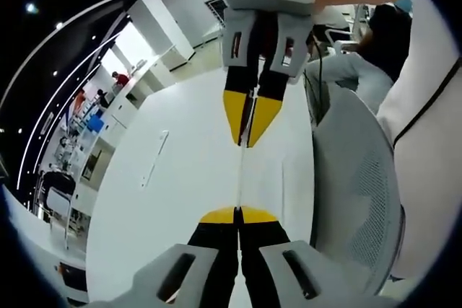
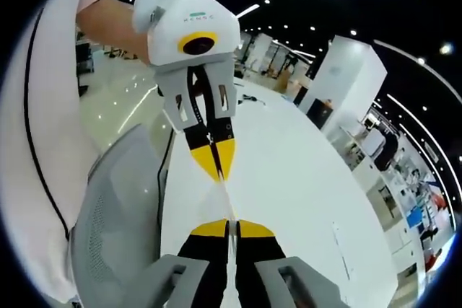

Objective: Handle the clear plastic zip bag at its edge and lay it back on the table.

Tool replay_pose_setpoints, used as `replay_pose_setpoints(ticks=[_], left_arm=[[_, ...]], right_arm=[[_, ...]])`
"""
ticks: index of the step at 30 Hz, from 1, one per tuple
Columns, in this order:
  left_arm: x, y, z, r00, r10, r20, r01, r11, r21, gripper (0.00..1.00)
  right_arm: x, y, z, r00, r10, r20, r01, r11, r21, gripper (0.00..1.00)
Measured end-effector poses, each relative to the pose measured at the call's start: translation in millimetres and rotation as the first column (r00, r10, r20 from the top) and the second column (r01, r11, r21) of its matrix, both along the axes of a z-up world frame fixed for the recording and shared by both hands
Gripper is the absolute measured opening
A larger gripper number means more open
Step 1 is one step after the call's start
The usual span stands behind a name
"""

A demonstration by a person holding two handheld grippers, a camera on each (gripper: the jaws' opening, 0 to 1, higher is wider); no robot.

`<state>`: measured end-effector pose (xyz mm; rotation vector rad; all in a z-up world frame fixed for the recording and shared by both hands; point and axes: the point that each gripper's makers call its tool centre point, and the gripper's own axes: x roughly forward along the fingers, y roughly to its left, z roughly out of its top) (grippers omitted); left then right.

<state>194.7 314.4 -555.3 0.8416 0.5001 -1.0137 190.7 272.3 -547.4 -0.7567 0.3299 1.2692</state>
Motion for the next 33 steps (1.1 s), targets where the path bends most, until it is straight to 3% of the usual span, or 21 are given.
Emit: replay_pose_setpoints(ticks=[16, 33], left_arm=[[3.0, -9, 5.0, 1.0, -0.019, 0.004, 0.019, 1.0, -0.018, 0.0], [9.1, 3, 8.7, 1.0, 0.018, 0.022, -0.017, 0.999, -0.041, 0.0]], right_arm=[[7, -9, 1.1, 1.0, -0.03, 0.004, 0.03, 1.0, -0.005, 0.0], [6, -11, 8.2, 1.0, -0.021, 0.009, 0.021, 1.0, -0.021, 0.0]])
